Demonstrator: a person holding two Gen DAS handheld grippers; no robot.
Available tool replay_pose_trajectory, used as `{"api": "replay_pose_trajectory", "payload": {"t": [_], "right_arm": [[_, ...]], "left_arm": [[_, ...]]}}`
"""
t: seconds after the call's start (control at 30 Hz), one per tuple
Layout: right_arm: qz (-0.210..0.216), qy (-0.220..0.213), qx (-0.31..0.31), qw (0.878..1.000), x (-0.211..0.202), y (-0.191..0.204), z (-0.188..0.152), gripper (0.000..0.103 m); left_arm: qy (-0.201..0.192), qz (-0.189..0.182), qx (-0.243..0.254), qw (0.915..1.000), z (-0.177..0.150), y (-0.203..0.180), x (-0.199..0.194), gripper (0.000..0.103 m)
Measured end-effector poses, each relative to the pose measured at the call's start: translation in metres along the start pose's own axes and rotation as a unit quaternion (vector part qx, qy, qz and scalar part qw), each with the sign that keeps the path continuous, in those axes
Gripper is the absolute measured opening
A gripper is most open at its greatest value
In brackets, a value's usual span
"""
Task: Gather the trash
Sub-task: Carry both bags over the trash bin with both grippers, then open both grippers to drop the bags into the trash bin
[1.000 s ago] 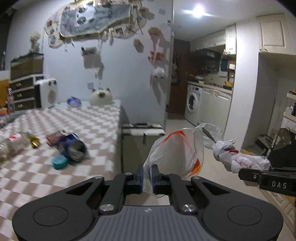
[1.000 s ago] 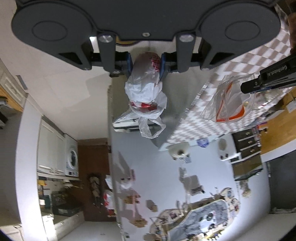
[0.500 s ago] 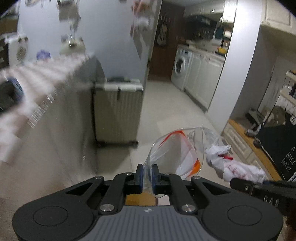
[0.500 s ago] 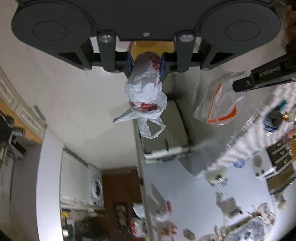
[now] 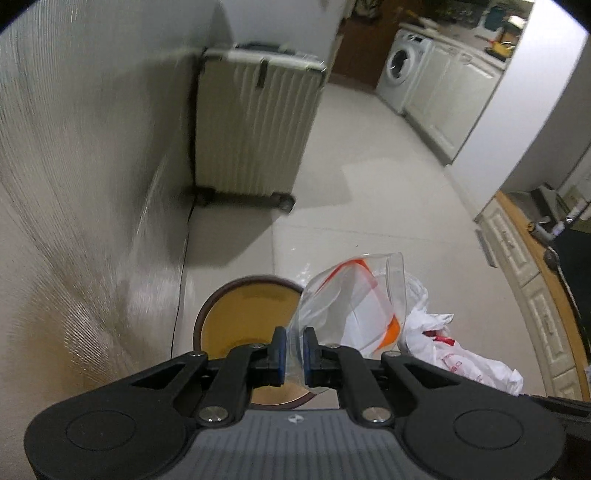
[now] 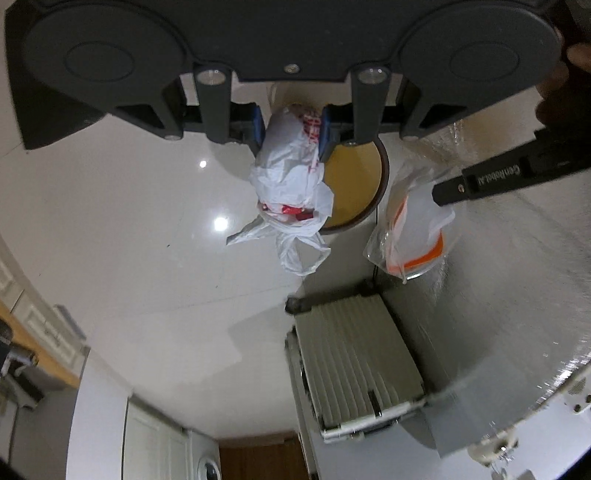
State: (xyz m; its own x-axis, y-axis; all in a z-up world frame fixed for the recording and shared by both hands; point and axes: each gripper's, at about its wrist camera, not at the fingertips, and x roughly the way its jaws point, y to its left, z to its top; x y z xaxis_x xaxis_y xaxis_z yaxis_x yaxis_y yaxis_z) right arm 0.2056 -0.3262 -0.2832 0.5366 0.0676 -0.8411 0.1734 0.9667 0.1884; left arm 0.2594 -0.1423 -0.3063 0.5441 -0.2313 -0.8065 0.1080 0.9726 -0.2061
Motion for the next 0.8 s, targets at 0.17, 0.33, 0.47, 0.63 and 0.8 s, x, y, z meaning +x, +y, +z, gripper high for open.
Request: {"api": "replay_pose_trajectory", "payload": {"t": [0.17,0.33,0.47,0.63,0.8], "right_arm": [[0.005,0.024,0.011,1.000,0.052,0.010,0.007,0.029],[0.009,0.046,0.031,0.998,0.098,0.018,0.010,0.029],[-0.012,0.077,0.057,0.995,0.132,0.015,0.007,0.029],[-0.034,0.106,0.067,0.992,0.164,0.006,0.000,0.029],[-0.022,0.103,0.088,0.990,0.183,0.001,0.003,0.029]], "left_arm": [[0.022,0.008,-0.036,0.9991,0.000,0.027,0.044,0.010],[0.047,0.016,-0.059,0.9970,-0.008,0.044,0.085,0.010],[0.061,0.039,-0.072,0.9947,-0.021,0.058,0.112,0.010],[0.076,0.037,-0.091,0.9923,-0.026,0.070,0.138,0.010],[0.084,0.030,-0.104,0.9906,-0.022,0.071,0.160,0.010]]}}
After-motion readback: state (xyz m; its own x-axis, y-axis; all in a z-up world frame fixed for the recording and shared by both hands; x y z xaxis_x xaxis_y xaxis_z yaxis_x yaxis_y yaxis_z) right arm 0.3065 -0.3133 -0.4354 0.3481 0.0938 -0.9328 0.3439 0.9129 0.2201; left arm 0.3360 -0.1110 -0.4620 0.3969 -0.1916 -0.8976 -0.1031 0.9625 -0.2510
